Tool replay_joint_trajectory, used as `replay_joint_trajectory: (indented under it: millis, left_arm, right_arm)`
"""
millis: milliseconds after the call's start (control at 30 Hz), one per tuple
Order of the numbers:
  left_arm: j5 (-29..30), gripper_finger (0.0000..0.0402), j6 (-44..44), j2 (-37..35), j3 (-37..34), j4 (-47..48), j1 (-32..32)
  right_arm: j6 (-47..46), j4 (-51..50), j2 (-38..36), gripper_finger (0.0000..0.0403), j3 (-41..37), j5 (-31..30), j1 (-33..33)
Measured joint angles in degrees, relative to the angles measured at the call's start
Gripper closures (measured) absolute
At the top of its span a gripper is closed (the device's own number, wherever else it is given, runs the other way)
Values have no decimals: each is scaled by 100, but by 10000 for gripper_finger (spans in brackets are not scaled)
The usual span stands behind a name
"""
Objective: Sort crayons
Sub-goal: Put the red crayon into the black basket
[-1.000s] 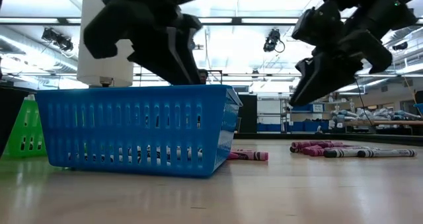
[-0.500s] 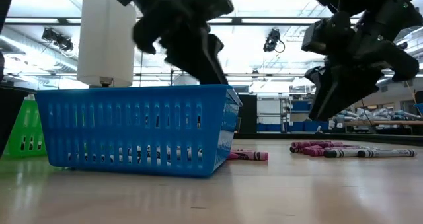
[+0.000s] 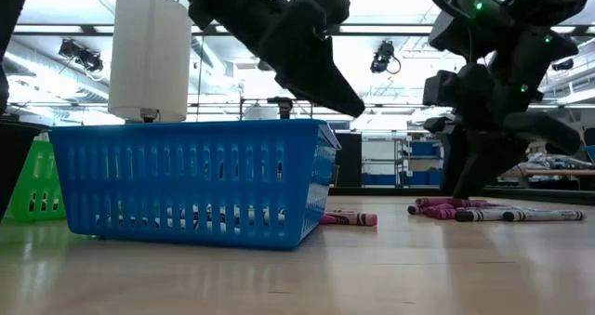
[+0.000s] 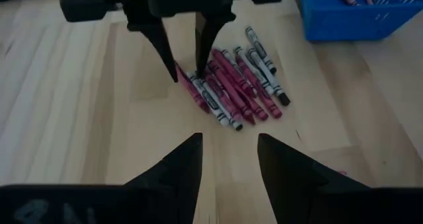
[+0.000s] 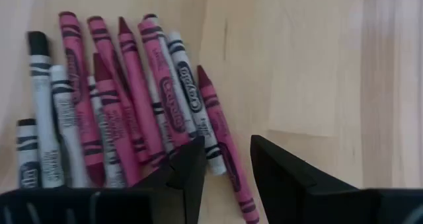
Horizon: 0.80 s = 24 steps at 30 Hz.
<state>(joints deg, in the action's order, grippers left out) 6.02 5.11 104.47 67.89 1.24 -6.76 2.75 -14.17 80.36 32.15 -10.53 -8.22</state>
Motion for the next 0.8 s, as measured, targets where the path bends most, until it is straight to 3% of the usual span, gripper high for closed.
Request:
replay_joint_trajectory:
  millis: [800]
  left_arm:
    - [-4, 246, 361, 0, -1, 115, 59]
  right_arm:
    - [-270, -747, -63, 271, -44, 58, 365]
